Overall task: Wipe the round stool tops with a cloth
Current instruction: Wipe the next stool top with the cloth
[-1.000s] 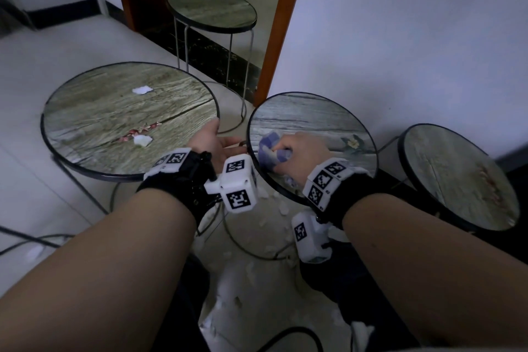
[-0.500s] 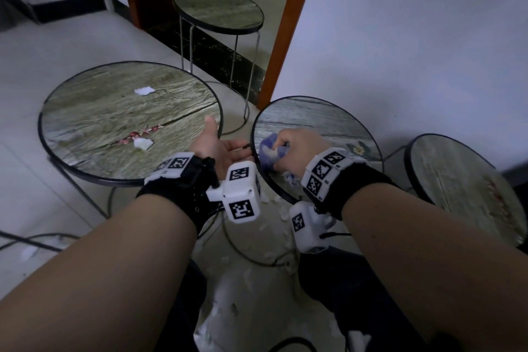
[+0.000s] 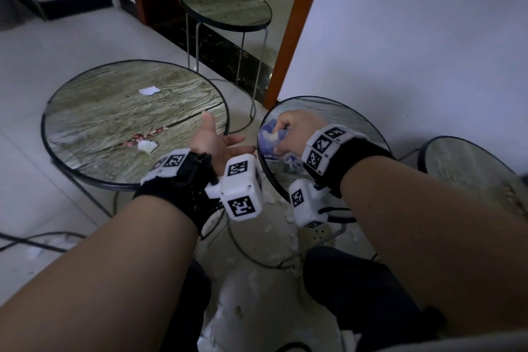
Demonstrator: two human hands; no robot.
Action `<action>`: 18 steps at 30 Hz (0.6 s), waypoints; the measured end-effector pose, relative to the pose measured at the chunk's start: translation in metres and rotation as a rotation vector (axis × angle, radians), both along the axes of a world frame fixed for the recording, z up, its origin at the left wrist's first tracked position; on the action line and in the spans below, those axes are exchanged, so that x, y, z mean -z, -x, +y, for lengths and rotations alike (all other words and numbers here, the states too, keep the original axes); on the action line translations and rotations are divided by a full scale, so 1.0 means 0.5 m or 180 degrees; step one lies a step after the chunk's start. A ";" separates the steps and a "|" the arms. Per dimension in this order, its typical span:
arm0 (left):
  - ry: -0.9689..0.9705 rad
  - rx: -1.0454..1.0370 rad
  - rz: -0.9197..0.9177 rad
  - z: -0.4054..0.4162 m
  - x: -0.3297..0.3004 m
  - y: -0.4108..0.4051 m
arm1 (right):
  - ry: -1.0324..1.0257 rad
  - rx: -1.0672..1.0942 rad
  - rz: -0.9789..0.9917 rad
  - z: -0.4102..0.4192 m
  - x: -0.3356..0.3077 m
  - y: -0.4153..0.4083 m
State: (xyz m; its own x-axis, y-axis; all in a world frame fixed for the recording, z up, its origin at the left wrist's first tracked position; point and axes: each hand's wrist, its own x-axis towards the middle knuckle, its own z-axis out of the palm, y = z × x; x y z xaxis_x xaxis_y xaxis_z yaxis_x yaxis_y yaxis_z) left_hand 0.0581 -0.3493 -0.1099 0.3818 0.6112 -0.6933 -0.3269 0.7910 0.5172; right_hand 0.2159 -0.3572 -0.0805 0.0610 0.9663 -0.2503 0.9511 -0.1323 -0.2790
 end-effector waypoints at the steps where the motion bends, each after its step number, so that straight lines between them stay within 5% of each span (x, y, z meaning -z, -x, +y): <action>1: -0.0005 -0.0003 0.0023 0.002 0.000 0.000 | 0.0006 -0.0016 0.0006 0.005 0.000 0.000; 18: 0.0060 -0.0020 -0.0034 0.019 -0.001 -0.011 | 0.0117 0.0246 0.0497 0.059 -0.003 -0.017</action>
State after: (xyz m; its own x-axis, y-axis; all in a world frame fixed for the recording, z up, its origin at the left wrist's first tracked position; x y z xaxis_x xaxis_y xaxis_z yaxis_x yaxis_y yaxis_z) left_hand 0.0638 -0.3399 -0.1095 0.3855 0.6004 -0.7006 -0.3372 0.7985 0.4987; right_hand 0.2246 -0.3279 -0.0789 0.0925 0.9502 -0.2976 0.8832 -0.2163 -0.4161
